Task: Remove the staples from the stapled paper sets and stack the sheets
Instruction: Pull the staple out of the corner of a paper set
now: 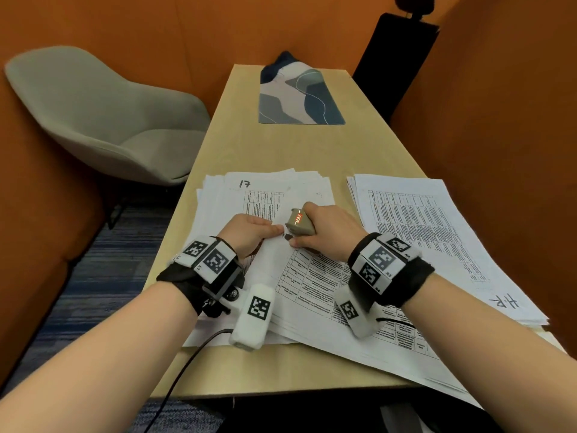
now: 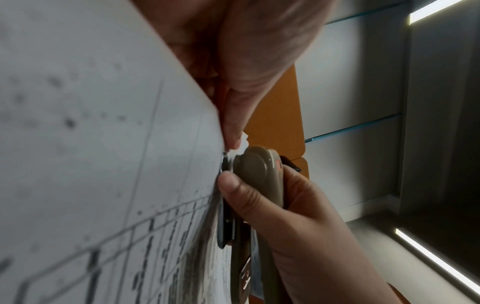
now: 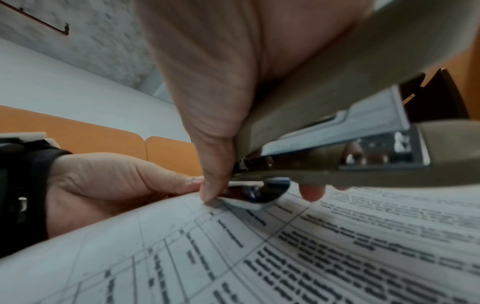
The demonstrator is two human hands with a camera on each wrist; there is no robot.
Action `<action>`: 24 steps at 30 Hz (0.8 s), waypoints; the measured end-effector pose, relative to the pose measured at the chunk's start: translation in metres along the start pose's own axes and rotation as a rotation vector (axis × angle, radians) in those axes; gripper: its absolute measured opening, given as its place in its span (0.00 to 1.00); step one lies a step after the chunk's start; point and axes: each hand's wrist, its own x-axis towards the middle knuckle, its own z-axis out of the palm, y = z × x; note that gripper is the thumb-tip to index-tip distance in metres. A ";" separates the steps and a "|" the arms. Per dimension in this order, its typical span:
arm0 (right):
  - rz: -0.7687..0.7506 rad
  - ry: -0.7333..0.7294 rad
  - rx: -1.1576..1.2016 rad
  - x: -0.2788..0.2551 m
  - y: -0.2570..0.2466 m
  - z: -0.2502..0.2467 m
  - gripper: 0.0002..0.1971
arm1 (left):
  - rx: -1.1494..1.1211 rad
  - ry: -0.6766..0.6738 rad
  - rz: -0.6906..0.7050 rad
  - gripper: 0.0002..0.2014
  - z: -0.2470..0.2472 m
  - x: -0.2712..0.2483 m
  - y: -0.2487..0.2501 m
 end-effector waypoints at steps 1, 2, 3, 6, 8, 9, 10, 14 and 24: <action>-0.006 0.004 0.010 0.000 0.000 0.000 0.20 | -0.010 0.000 -0.002 0.16 0.000 -0.001 0.000; -0.012 0.009 0.018 0.000 -0.001 0.000 0.19 | -0.020 -0.002 -0.001 0.15 0.001 -0.002 0.000; -0.016 0.011 0.026 0.000 -0.001 0.000 0.19 | -0.032 -0.005 -0.004 0.13 0.001 -0.003 0.000; -0.021 0.004 0.086 0.000 0.000 0.002 0.19 | -0.073 -0.033 -0.017 0.09 0.001 -0.007 0.000; -0.012 -0.002 0.148 0.001 0.001 0.003 0.19 | -0.087 -0.062 -0.016 0.05 0.003 -0.010 0.000; -0.007 -0.007 0.157 0.002 0.001 0.003 0.19 | -0.090 -0.062 -0.014 0.04 0.005 -0.011 -0.001; -0.005 -0.012 0.146 0.003 0.000 0.003 0.19 | -0.098 -0.051 -0.015 0.04 0.006 -0.012 -0.002; -0.029 0.024 0.112 0.005 -0.001 0.000 0.20 | -0.111 -0.002 -0.040 0.06 0.007 -0.011 -0.002; -0.239 0.230 -0.182 -0.009 -0.003 0.004 0.21 | -0.096 0.062 -0.108 0.06 0.009 -0.016 0.004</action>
